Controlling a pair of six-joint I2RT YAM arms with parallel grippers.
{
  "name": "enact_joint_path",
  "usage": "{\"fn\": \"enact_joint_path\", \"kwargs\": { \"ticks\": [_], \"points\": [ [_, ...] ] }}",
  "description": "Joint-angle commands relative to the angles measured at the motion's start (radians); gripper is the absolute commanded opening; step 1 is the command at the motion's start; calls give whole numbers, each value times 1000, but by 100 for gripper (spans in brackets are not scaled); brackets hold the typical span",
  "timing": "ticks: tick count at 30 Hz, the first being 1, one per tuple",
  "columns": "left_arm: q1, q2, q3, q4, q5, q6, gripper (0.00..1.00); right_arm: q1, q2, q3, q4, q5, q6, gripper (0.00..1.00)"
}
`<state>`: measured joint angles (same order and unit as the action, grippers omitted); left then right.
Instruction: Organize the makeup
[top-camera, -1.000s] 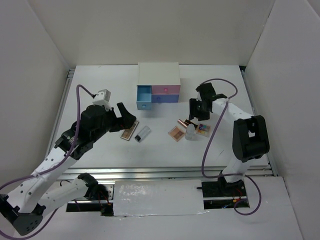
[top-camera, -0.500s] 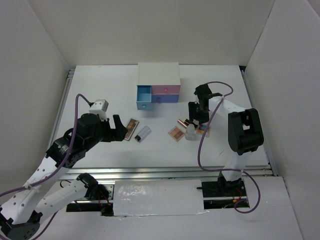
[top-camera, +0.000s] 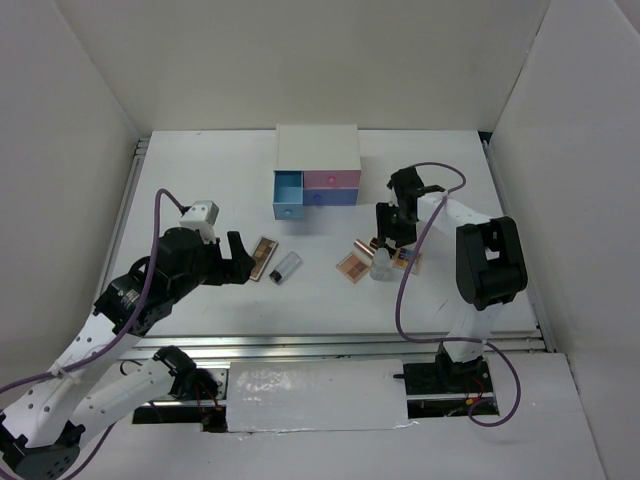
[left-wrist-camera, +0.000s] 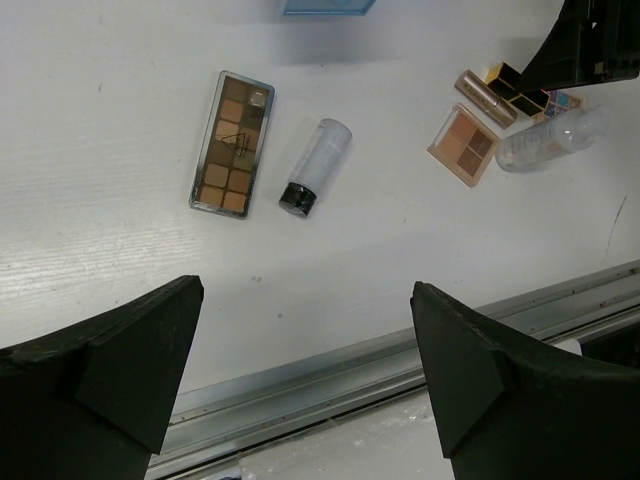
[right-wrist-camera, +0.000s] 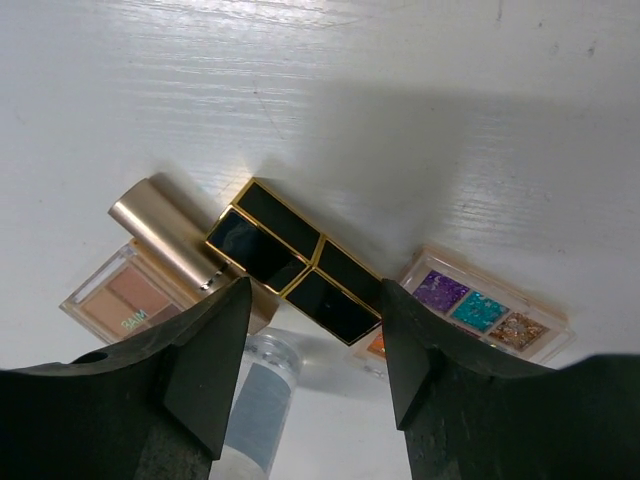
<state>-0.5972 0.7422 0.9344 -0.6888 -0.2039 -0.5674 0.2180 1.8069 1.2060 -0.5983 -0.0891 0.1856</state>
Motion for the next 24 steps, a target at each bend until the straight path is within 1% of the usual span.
{"fn": "enact_joint_path", "kwargs": {
  "ticks": [1,7,11,18,24],
  "points": [
    [-1,-12,-2,28,9,31,99,12,-70,13,35,-55,0,63],
    [-3,-24,-8,29,20,31,99,20,-80,9,54,-106,-26,64],
    [-3,-38,-11,31,21,31,99,32,-23,49,3,-69,-46,64],
    [-1,-47,-13,31,23,32,99,46,32,70,-40,-37,-64,63],
    [-1,-55,-13,34,31,38,99,50,60,87,-47,17,-52,62]
  ]
}}
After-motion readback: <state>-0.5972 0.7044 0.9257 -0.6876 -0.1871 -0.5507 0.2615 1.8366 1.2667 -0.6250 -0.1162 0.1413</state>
